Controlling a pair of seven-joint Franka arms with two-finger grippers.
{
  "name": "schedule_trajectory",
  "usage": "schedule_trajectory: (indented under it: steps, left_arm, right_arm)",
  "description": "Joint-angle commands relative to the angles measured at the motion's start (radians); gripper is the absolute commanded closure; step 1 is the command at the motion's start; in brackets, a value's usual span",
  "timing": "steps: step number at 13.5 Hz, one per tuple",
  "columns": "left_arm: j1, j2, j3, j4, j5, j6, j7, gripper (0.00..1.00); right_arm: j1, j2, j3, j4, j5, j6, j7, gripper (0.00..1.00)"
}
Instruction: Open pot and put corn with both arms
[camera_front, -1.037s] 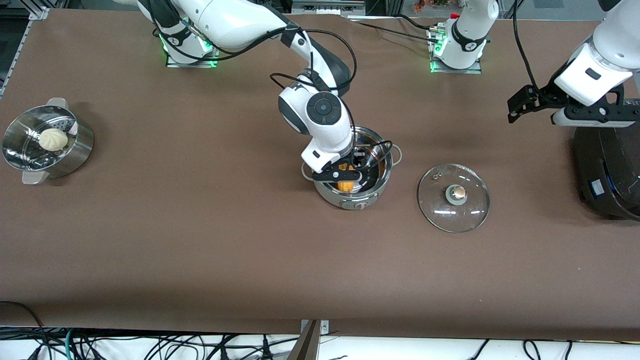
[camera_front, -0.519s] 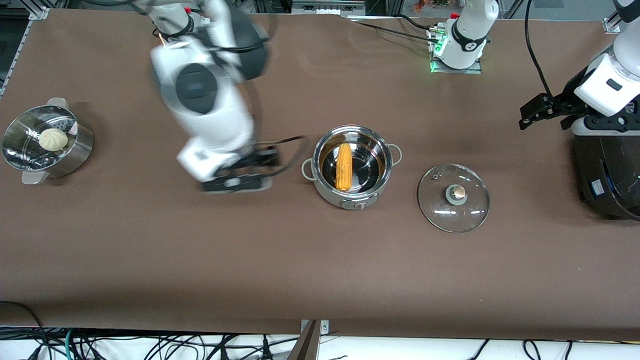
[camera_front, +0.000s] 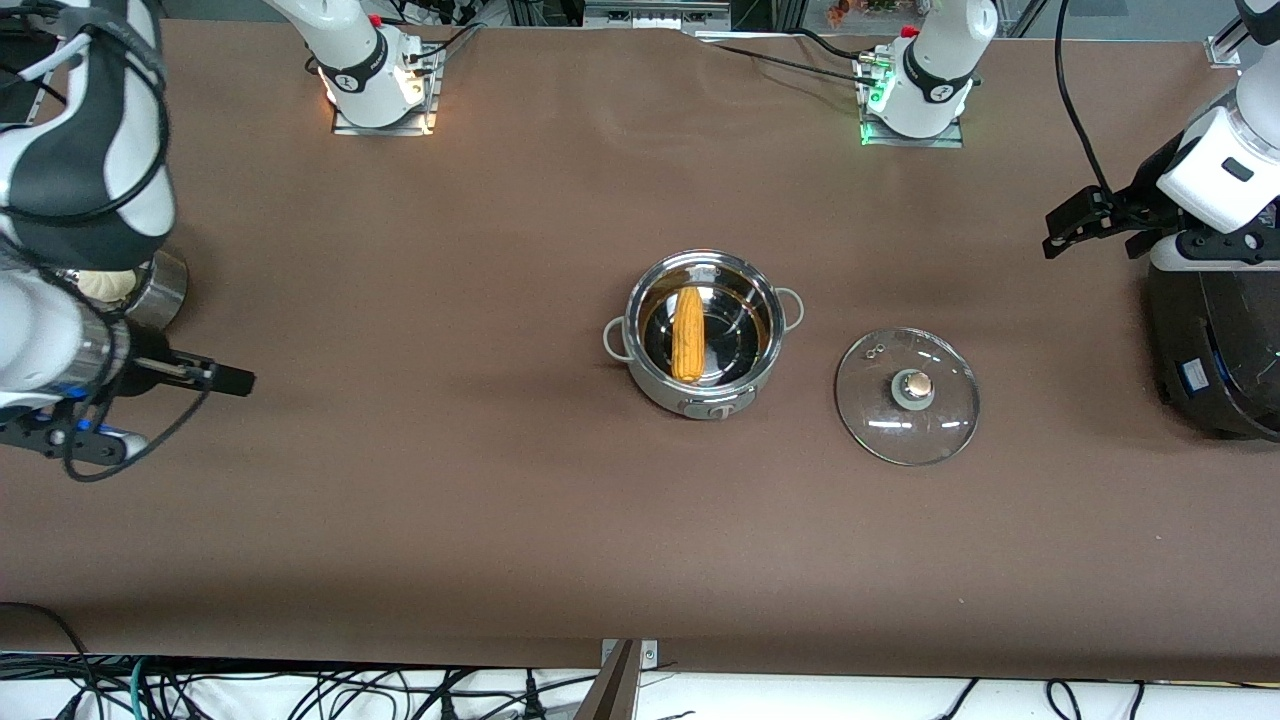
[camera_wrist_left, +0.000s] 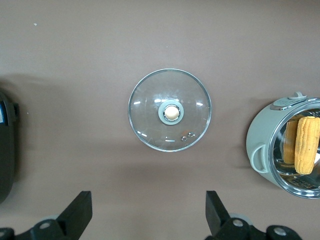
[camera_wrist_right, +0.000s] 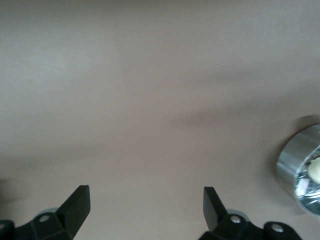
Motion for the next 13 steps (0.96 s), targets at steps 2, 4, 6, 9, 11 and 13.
schedule_trajectory:
  steps: [2, 4, 6, 9, 11, 13]
  left_arm:
    - [-0.007, 0.013, 0.008, 0.032, -0.013, -0.026, 0.018, 0.00]
    - [-0.006, 0.013, 0.010, 0.032, -0.013, -0.026, 0.018, 0.00]
    - [-0.006, 0.013, 0.010, 0.032, -0.013, -0.026, 0.018, 0.00]
    - [-0.012, 0.015, 0.008, 0.043, -0.013, -0.028, 0.018, 0.00]
    - [-0.013, 0.015, 0.008, 0.045, -0.013, -0.035, 0.018, 0.00]
    - [-0.013, 0.015, 0.008, 0.045, -0.013, -0.038, 0.016, 0.00]
  right_arm:
    - [-0.071, -0.328, 0.010, -0.459, 0.008, 0.300, -0.098, 0.00]
    - [-0.115, -0.418, 0.056, -0.510, 0.000, 0.297, -0.170, 0.00]
    - [-0.183, -0.462, 0.143, -0.516, -0.017, 0.253, -0.170, 0.00]
    - [-0.178, -0.424, 0.148, -0.491, -0.043, 0.213, -0.165, 0.00]
    - [-0.177, -0.395, 0.148, -0.449, -0.043, 0.193, -0.165, 0.00]
    - [-0.178, -0.393, 0.147, -0.449, -0.044, 0.193, -0.165, 0.00]
